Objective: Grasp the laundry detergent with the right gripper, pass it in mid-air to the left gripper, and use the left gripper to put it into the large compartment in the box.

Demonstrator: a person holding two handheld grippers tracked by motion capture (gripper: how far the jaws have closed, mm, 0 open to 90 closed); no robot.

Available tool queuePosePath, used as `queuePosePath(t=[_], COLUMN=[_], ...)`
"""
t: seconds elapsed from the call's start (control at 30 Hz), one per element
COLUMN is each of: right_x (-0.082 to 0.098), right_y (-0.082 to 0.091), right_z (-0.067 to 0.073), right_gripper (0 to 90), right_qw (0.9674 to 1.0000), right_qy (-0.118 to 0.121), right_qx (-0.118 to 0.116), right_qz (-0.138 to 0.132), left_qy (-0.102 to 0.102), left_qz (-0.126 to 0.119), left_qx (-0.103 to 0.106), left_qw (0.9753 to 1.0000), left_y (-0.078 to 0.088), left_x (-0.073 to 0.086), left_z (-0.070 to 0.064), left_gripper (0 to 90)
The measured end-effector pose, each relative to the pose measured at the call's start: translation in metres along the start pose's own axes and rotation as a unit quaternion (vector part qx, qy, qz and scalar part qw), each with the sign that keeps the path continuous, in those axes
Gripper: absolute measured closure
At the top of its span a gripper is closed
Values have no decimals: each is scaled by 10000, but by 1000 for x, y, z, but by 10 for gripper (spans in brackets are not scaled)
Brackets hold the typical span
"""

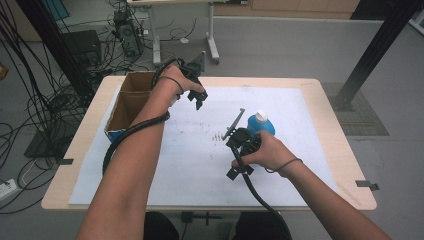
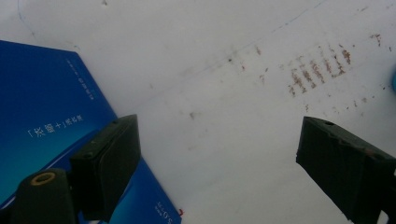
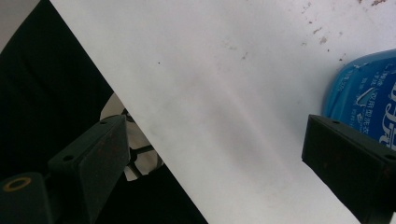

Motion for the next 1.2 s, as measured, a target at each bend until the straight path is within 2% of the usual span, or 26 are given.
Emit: queuePosePath(t=[0.43,0.67,0.77,1.2], right_x=[2,0,0,8], right_y=[-1,2,2,6], right_z=[1,2,3,2], right_gripper=[74,74,74,73], right_qw=[10000,10000,10000,9999], right_qy=[26,59,60,-10], right_qx=[-56,-44,-45,-101], right_qz=[-4,-20,-20,-66], left_qy=[42,139,112,123], left_qz=[-11,-63,-49,-59], left_qx=[53,65,54,53], left_qw=[10000,9999,9999,9999], left_y=[-1,3,2,9], left_x=[1,3,3,4], left_z=[1,9,10,8], left_gripper=[140,140,140,140])
Point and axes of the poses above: each handheld gripper's, and its own axes: y roughly backward along the jaws, x roughly out of its underside, z roughly to its left, the point moved 8 cm from there along -y, roughly forward along the jaws, and after that the axes turned 10 degrees about y, right-handed, at the moved point
